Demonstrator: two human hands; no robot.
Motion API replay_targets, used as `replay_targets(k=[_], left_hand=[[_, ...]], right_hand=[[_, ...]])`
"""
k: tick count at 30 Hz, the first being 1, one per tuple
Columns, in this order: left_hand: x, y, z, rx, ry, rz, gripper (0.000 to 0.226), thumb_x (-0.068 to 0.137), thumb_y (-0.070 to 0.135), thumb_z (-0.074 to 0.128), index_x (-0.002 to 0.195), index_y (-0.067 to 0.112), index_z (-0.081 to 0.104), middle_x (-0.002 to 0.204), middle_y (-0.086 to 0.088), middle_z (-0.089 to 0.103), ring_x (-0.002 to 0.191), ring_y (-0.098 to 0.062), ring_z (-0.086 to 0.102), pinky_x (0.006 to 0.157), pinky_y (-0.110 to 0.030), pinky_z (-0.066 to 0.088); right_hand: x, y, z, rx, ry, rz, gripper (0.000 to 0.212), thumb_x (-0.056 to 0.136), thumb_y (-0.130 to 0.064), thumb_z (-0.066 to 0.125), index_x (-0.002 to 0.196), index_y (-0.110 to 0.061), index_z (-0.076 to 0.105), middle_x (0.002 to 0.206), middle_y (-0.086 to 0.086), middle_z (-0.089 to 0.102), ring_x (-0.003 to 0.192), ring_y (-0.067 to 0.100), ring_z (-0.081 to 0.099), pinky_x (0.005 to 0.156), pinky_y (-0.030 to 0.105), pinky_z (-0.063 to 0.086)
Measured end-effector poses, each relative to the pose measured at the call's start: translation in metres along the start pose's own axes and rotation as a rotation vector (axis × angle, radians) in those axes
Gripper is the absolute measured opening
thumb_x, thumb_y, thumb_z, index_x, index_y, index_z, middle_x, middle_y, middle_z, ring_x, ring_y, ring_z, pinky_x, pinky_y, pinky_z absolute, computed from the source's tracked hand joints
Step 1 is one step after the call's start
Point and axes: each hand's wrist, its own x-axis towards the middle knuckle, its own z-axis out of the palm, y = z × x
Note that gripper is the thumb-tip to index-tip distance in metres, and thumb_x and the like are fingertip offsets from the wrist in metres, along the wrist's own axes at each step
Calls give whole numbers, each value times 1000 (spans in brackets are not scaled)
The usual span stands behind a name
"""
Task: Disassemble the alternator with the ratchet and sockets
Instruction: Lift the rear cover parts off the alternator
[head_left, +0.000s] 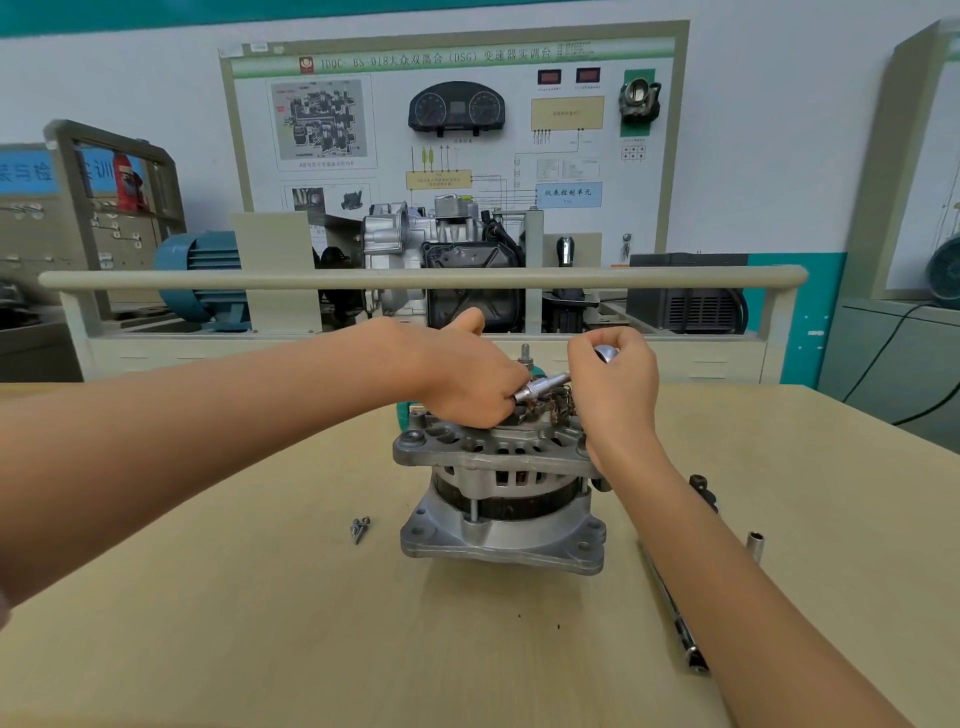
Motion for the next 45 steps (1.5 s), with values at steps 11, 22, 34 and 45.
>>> replay_targets(k=[11,22,34,45], left_hand=[[-23,-40,33,-689,101,64,33,85,44,63,113,31,52,122,8,47,115,-9,41,104,-29,26],[-26,-27,58,-136,350,198,51,98,47,25,143,21,24,127,-3,56,95,-23,60,77,-34,49],[-25,-23,57,1,356,226,49,100,42,19,142,17,27,128,-5,52,97,-24,59,79,-38,51],[-35,-20,79,-869,497,70,38,91,34,58,129,28,58,129,20,50,118,12,42,96,2,27]], right_hand=[[0,-2,-1,74,-15,57,18,89,-12,51,75,-23,48,72,-3,48,55,8,41,46,18,34],[0,-2,1,43,-7,70,18,89,-13,52,74,-22,48,71,-2,48,52,7,40,43,16,33],[-1,-2,2,-3,0,36,19,89,-14,52,73,-23,47,71,-5,48,54,6,41,45,16,34],[8,-18,12,-325,-105,-416,5,91,-15,52,93,-14,47,71,-15,48,62,4,52,57,19,39]])
